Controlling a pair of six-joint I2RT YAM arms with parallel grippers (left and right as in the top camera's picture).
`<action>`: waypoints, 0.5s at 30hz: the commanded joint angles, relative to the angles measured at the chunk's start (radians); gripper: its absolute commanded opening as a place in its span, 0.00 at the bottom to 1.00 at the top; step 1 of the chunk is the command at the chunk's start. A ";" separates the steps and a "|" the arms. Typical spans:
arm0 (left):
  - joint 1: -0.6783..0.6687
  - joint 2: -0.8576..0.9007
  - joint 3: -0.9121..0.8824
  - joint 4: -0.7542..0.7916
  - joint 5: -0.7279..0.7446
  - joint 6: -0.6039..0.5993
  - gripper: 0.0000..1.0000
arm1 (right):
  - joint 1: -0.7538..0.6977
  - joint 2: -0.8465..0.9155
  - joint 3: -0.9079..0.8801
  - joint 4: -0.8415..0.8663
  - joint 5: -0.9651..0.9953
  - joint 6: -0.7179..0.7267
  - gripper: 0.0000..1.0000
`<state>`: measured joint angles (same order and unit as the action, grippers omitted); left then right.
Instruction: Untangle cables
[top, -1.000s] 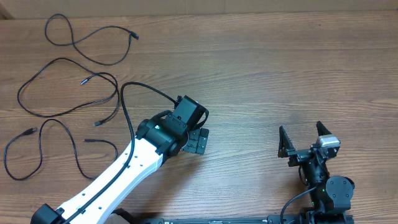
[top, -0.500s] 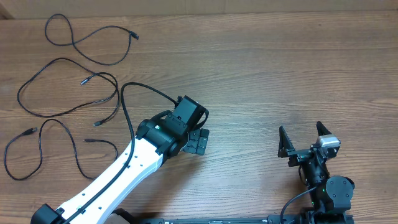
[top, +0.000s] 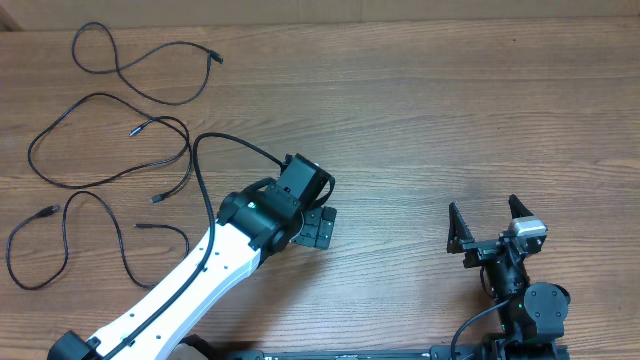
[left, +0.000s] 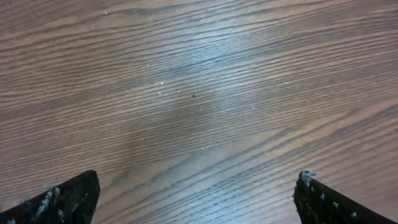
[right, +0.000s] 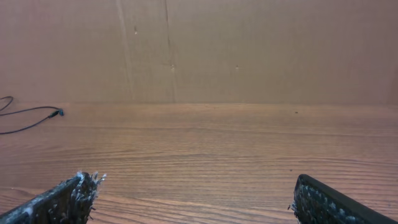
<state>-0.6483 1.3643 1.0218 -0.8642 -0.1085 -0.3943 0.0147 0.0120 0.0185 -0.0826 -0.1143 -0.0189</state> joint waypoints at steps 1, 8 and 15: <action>-0.002 -0.082 0.015 0.001 0.015 -0.021 1.00 | -0.003 -0.009 -0.010 0.006 0.009 -0.013 1.00; 0.091 -0.222 -0.031 0.032 0.053 -0.021 1.00 | -0.003 -0.009 -0.010 0.006 0.009 -0.013 1.00; 0.243 -0.480 -0.296 0.142 0.110 -0.022 1.00 | -0.003 -0.009 -0.010 0.006 0.009 -0.013 1.00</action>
<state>-0.4660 0.9909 0.8322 -0.7231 -0.0353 -0.3985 0.0147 0.0120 0.0185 -0.0814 -0.1139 -0.0193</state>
